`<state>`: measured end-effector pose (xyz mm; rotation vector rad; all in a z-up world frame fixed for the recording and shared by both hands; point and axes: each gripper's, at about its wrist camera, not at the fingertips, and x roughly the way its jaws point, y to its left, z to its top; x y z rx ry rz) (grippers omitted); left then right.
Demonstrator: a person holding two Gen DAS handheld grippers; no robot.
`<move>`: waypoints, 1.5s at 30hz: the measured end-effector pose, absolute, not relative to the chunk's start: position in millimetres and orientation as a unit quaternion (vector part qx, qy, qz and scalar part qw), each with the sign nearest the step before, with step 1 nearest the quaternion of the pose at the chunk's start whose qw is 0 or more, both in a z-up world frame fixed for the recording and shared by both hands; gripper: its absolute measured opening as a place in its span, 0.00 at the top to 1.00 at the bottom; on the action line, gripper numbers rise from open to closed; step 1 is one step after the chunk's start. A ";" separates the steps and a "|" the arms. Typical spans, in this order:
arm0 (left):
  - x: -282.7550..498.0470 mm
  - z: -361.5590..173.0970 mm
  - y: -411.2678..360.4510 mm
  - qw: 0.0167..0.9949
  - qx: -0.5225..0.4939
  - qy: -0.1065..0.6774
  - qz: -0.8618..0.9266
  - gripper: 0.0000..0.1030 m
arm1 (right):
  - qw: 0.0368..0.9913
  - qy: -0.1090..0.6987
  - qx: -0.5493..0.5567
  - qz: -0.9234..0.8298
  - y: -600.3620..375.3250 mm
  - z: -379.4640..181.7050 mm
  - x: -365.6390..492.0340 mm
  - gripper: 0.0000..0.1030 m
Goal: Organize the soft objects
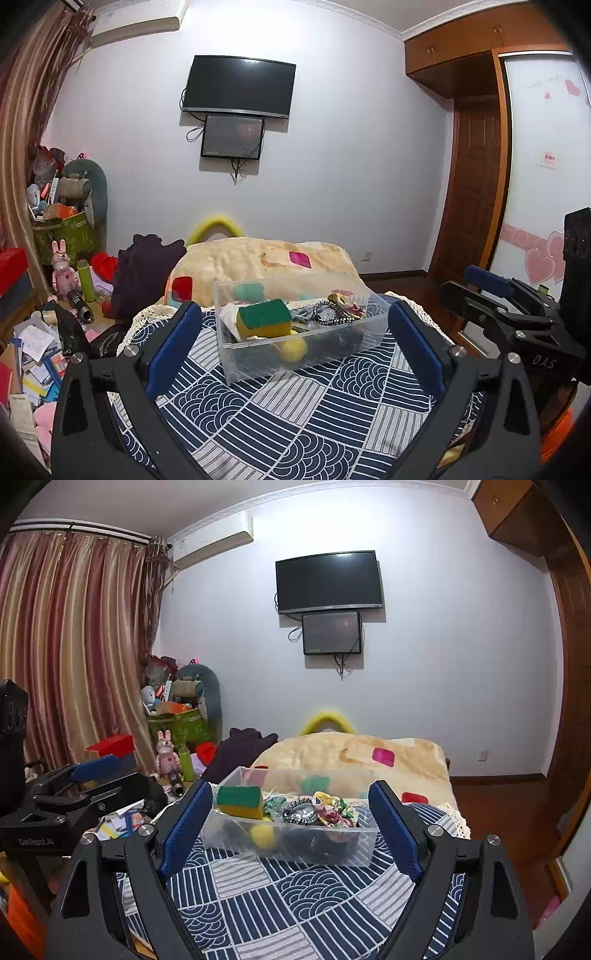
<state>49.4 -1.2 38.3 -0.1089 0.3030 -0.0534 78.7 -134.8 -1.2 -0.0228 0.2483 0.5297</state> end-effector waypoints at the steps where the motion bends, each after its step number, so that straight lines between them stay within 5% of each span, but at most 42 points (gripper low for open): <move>1: 49.4 38.3 -1.4 0.987 -0.054 0.151 -0.026 0.01 | 0.957 0.122 -0.011 0.261 -136.3 -2.1 78.9 0.18; 45: 48.6 33.5 -2.2 0.987 -0.057 0.151 -0.025 0.00 | 0.954 0.137 -0.003 0.266 -133.7 -5.0 79.6 0.17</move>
